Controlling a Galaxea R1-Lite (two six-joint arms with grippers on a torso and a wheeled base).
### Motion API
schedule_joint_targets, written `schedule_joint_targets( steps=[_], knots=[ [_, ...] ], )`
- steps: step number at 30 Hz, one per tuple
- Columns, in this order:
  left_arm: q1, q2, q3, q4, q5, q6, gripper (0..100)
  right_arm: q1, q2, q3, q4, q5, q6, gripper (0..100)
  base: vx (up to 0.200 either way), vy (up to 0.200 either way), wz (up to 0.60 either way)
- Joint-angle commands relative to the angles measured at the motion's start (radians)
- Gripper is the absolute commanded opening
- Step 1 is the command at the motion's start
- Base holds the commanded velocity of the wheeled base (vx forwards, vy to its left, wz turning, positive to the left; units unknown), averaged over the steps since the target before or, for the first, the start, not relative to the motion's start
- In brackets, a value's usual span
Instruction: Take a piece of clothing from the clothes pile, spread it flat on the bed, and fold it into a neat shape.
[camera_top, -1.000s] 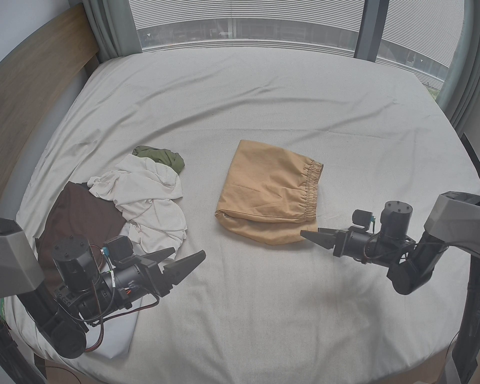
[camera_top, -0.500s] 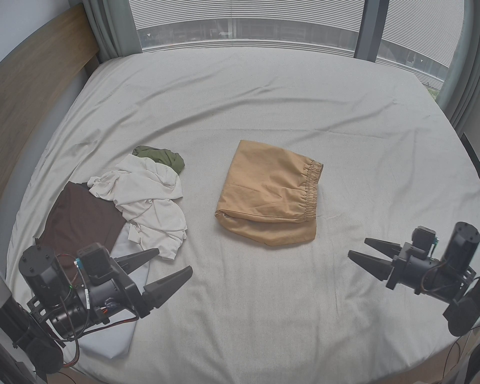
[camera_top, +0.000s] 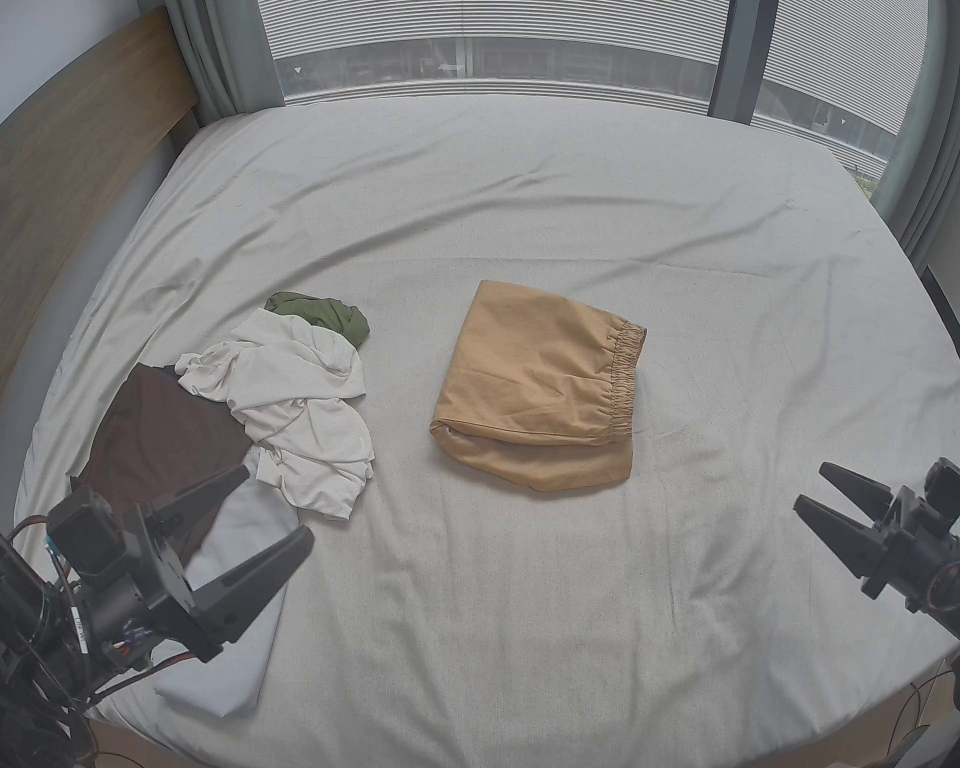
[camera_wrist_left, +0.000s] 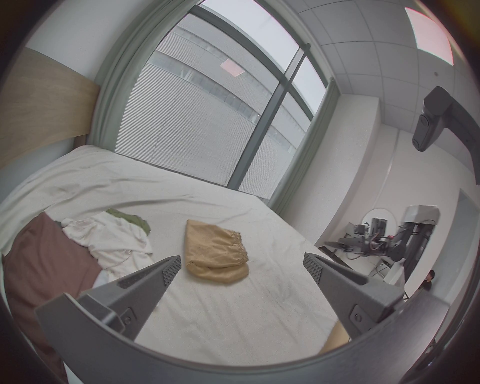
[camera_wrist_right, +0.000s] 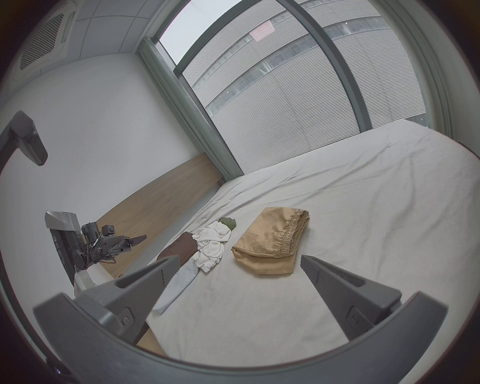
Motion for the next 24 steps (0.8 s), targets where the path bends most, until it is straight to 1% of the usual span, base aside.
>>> schedule_joint_targets(
  steps=[1,2,3,4,5,7,8,9,10,11,12,14,16,17,19,20,21,22,24],
  knots=[
    [0.031,-0.301,0.018,0.266,0.109,0.004,100,-0.118,-0.446,0.018,0.314,-0.006,-0.016,100,0.000,0.000,0.00],
    [0.031,-0.339,0.018,0.319,0.121,0.004,100,-0.125,-0.496,0.018,0.368,-0.006,-0.022,100,0.000,0.000,0.00],
    [0.031,-0.339,0.018,0.319,0.121,0.004,100,-0.125,-0.496,0.018,0.368,-0.006,-0.022,100,0.000,0.000,0.00],
    [0.031,-0.465,0.018,0.466,0.139,-0.002,100,-0.136,-0.656,0.018,0.530,-0.006,-0.030,100,0.000,0.000,0.00],
    [0.034,-0.539,0.018,0.556,0.141,-0.007,100,-0.134,-0.752,0.017,0.626,-0.006,-0.031,100,0.000,0.000,0.00],
    [0.045,-0.643,0.018,0.682,0.141,-0.008,100,-0.128,-0.872,0.000,0.756,-0.006,-0.031,100,0.000,0.000,0.00],
    [0.060,-0.715,0.018,0.769,0.139,-0.008,100,-0.125,-0.946,-0.022,0.854,-0.006,-0.031,100,0.000,0.000,0.00],
    [0.079,-0.769,0.018,0.829,0.138,-0.008,100,-0.125,-0.986,-0.036,0.914,-0.003,-0.031,100,0.000,0.000,0.00],
    [0.103,-0.824,0.018,0.895,0.133,-0.005,100,-0.125,-1.042,-0.056,1.007,0.000,-0.030,100,0.000,0.000,0.00],
    [0.117,-0.858,0.018,0.929,0.132,-0.005,100,-0.125,-1.070,-0.063,1.049,0.001,-0.030,100,0.000,0.000,0.00],
    [0.145,-0.936,0.018,1.004,0.127,-0.004,100,-0.125,-1.133,-0.072,1.133,0.003,-0.031,100,0.000,0.000,0.00],
    [0.177,-1.022,0.018,1.089,0.122,-0.002,100,-0.131,-1.162,-0.059,1.169,0.001,-0.042,100,0.000,0.000,0.00],
    [0.203,-1.072,0.018,1.139,0.121,-0.001,100,-0.133,-1.162,-0.039,1.165,0.000,-0.050,100,0.000,0.000,0.00],
    [0.235,-1.120,0.018,1.179,0.119,0.001,100,-0.134,-1.161,-0.020,1.152,-0.008,-0.051,100,0.000,0.000,0.00],
    [0.280,-1.178,0.018,1.225,0.119,0.007,100,-0.154,-1.171,0.007,1.147,-0.029,-0.082,100,0.000,0.000,0.00],
    [0.280,-1.178,0.018,1.225,0.119,0.007,100,-0.154,-1.171,0.007,1.147,-0.029,-0.082,100,0.000,0.000,0.00],
    [0.352,-1.246,0.018,1.285,0.121,0.041,100,-0.188,-1.222,0.018,1.201,-0.055,-0.136,100,0.000,0.000,0.00],
    [0.370,-1.260,0.018,1.308,0.129,0.062,100,-0.188,-1.223,0.017,1.215,-0.095,-0.162,100,0.000,0.000,0.00],
    [0.396,-1.264,0.018,1.340,0.156,0.105,100,-0.187,-1.214,0.018,1.201,-0.275,-0.208,100,0.000,0.000,0.00]
  ],
)
